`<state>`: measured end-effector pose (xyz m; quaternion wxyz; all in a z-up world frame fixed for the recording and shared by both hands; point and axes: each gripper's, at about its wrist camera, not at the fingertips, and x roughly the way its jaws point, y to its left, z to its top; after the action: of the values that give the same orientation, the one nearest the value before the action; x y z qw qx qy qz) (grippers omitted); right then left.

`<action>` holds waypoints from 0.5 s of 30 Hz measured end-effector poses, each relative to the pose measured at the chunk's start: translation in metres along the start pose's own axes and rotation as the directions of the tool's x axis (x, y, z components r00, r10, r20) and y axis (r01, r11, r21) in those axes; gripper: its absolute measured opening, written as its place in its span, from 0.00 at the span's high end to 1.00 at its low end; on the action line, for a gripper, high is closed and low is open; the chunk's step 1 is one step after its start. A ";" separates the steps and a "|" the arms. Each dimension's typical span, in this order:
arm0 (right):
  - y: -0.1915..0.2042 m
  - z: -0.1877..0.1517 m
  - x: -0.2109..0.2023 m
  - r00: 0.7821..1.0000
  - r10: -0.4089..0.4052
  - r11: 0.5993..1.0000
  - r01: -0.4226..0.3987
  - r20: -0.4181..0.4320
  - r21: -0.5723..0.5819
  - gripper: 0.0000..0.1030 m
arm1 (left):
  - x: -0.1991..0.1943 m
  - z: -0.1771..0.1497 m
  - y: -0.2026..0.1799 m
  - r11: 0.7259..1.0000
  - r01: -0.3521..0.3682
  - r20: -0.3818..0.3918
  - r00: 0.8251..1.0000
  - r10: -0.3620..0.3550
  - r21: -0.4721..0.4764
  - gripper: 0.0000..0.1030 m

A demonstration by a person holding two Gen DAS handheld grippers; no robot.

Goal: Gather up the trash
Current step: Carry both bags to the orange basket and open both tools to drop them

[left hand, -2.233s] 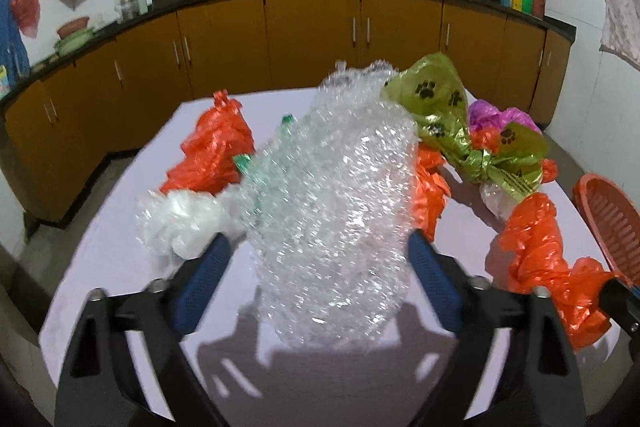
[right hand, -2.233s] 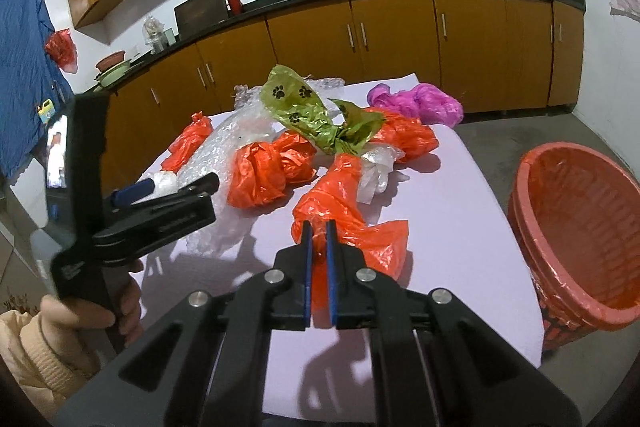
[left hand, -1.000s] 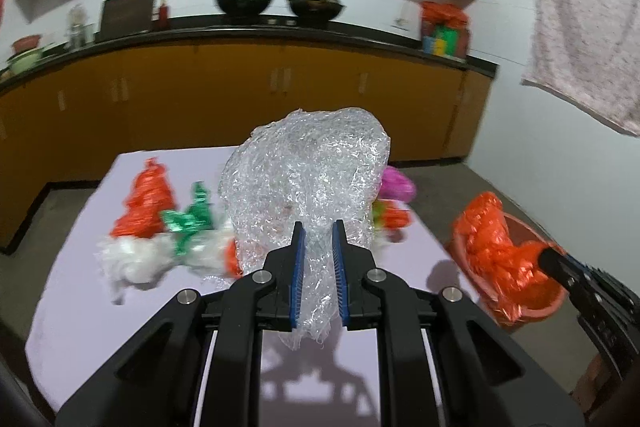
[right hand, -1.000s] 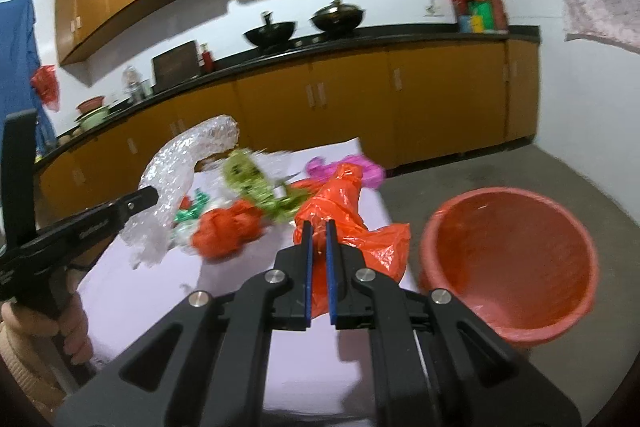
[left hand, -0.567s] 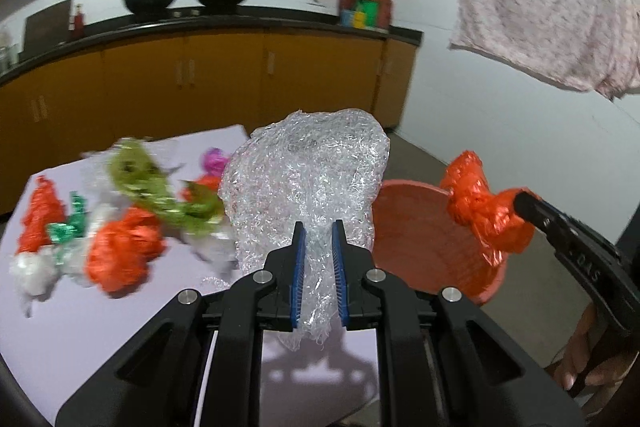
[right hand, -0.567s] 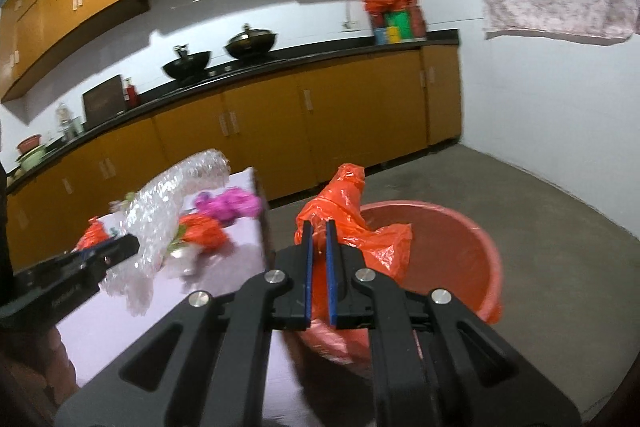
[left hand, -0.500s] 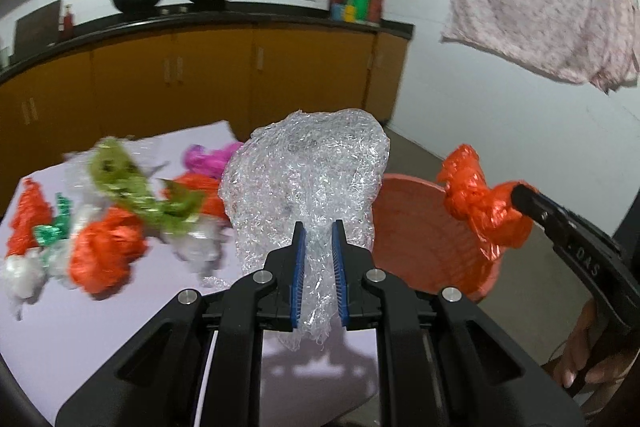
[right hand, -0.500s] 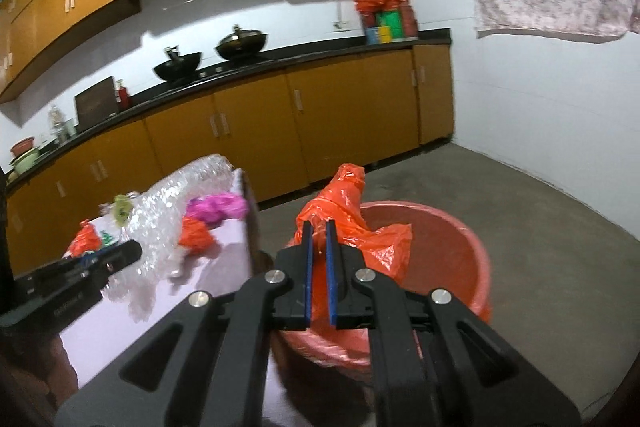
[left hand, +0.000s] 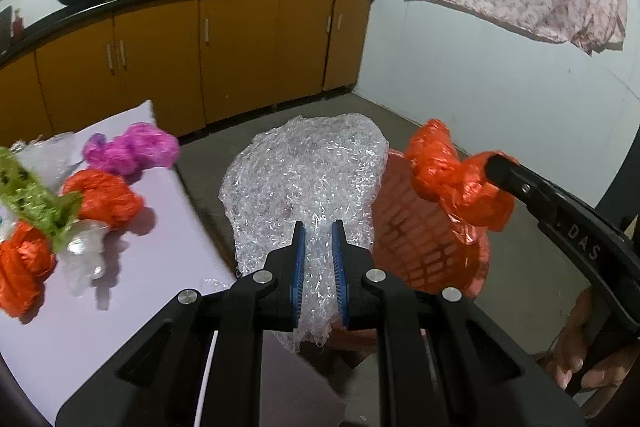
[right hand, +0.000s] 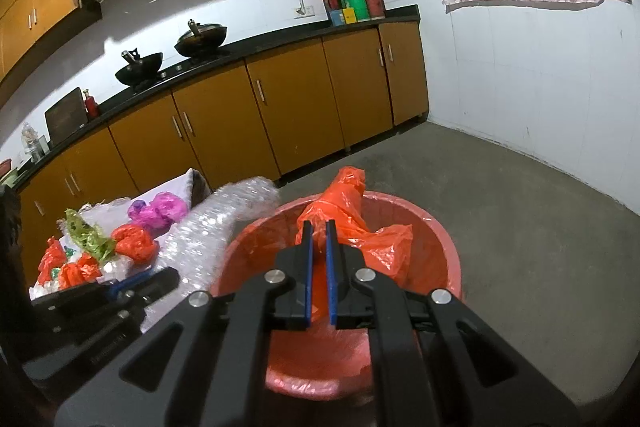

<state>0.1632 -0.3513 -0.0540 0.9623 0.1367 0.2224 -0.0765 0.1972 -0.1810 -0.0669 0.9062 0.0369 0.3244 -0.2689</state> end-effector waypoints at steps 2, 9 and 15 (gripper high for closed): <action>-0.003 0.002 0.004 1.000 0.000 1.000 0.000 0.002 0.001 0.93 | 0.006 0.000 -0.005 1.000 0.007 -0.007 1.000 -0.007 0.008 0.87; -0.011 0.005 0.012 1.000 -0.006 1.000 0.006 0.007 0.018 0.93 | 0.017 0.000 -0.009 1.000 0.025 -0.033 0.999 -0.024 0.015 0.86; -0.016 0.010 0.010 1.000 0.002 0.999 -0.003 0.019 0.035 0.85 | 0.021 0.000 -0.011 1.000 0.026 -0.032 0.999 -0.026 0.004 0.46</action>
<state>0.1725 -0.3701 -0.0533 0.9619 0.1532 0.2116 -0.0805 0.2050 -0.1999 -0.0787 0.8972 0.0392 0.3388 -0.2806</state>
